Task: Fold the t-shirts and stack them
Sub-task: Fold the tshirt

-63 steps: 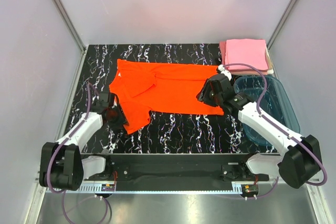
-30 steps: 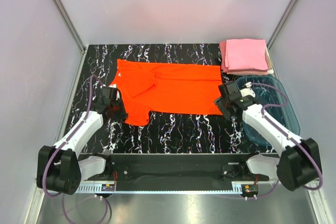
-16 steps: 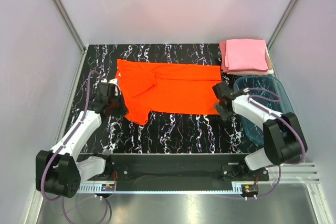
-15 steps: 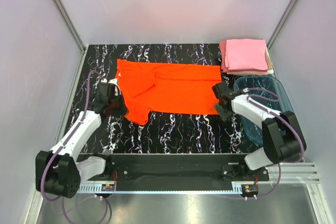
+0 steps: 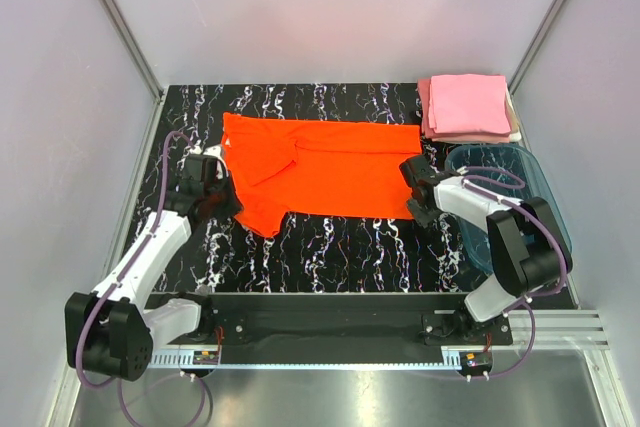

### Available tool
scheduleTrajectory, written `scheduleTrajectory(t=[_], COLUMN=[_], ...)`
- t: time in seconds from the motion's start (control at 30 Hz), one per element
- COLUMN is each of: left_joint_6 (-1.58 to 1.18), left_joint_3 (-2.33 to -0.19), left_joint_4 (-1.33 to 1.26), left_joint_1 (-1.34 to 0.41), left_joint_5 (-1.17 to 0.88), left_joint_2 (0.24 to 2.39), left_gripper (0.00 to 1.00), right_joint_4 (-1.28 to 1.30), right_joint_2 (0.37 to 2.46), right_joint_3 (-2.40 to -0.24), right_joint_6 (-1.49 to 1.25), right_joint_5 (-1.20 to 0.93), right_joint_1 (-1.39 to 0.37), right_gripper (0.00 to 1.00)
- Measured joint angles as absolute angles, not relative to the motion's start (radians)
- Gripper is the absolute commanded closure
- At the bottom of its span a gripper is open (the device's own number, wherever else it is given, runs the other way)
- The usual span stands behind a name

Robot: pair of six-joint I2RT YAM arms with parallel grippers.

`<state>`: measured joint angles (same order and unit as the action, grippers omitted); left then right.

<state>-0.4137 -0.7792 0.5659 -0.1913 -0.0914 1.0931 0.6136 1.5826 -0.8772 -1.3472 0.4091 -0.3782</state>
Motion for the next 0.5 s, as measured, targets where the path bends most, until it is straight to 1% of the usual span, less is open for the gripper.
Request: scheduleTrajectory(t=[0.03,0.1,0.33,0.5], left_joint_6=[-0.414,-0.414,-0.417,-0.419], left_joint_3=[-0.780,-0.784,-0.862,-0.965], left_joint_4=[0.567,0.574,0.584,0.585], left_joint_1=[-0.191,-0.191,-0.189,-0.179], left_joint_5=[-0.089,-0.081,-0.040,-0.040], left_joint_2=[1.095,1.100,1.165,1.261], left_gripper=[1.00,1.00,1.00,1.00], right_joint_4=[0.610,0.601,0.562,0.546], right_joint_2=[1.584,1.585,1.585,1.590], right_joint_3=[-0.877,-0.877,-0.883,-0.953], right_joint_6=[-1.340,-1.331,-1.217,-1.088], right_joint_5=[0.409,0.410,0.410,0.409], right_joint_1=[-0.378,-0.378,-0.379,-0.378], right_gripper=[0.87,1.00,1.00,1.00])
